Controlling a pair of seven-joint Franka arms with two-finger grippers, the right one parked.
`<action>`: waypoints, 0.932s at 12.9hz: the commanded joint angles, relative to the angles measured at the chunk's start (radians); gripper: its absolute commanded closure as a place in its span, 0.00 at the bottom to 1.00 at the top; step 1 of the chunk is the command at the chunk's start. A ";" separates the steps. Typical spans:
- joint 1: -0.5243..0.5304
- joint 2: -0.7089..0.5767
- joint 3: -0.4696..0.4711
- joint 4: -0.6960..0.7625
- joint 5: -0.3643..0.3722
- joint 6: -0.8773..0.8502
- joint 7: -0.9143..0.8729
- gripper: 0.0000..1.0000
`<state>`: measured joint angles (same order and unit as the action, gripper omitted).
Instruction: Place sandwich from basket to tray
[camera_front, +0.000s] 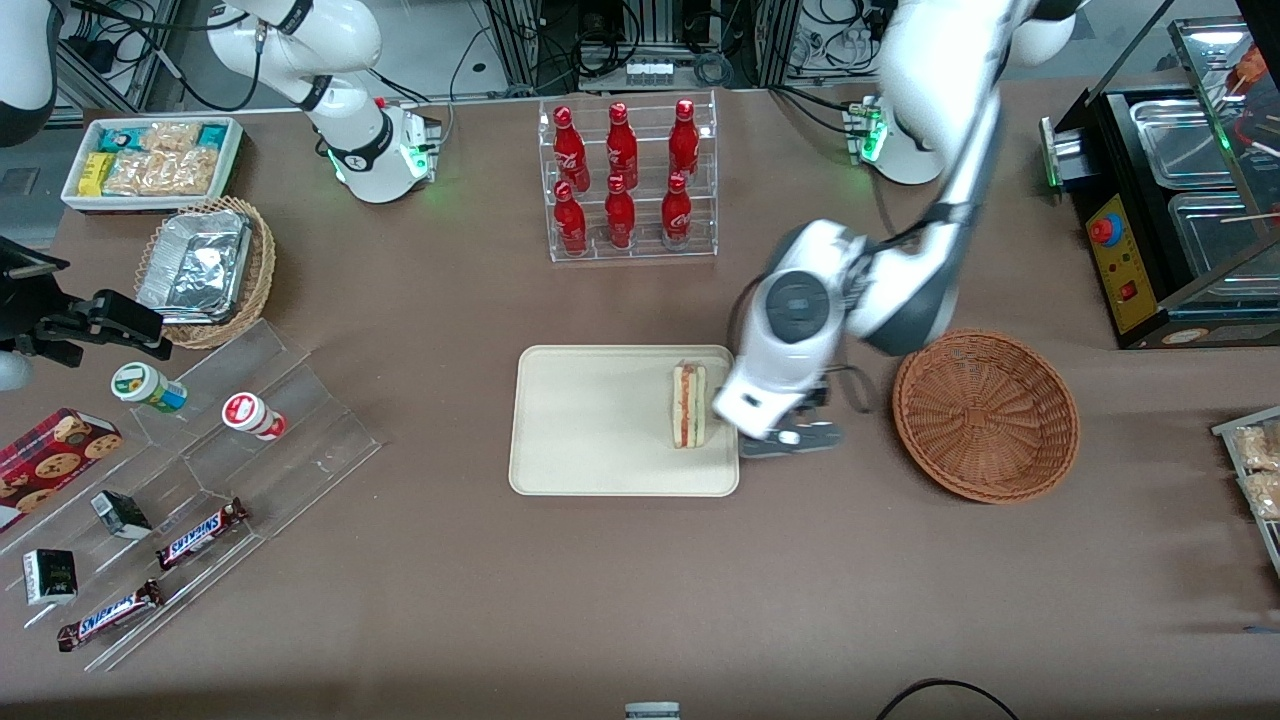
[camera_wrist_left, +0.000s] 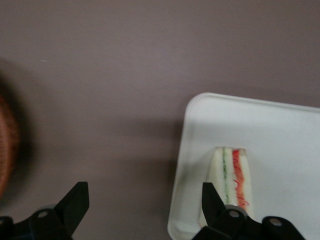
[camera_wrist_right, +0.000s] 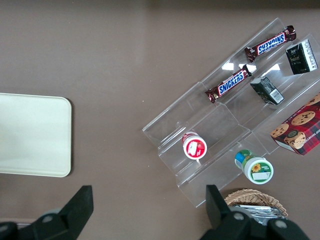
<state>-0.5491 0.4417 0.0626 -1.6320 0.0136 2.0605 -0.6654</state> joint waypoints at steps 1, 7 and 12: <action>0.119 -0.176 -0.012 -0.118 -0.009 -0.043 0.013 0.00; 0.319 -0.314 -0.012 -0.112 0.003 -0.244 0.235 0.00; 0.402 -0.379 -0.012 -0.028 -0.011 -0.422 0.470 0.00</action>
<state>-0.1750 0.0840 0.0659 -1.7011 0.0135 1.7111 -0.2586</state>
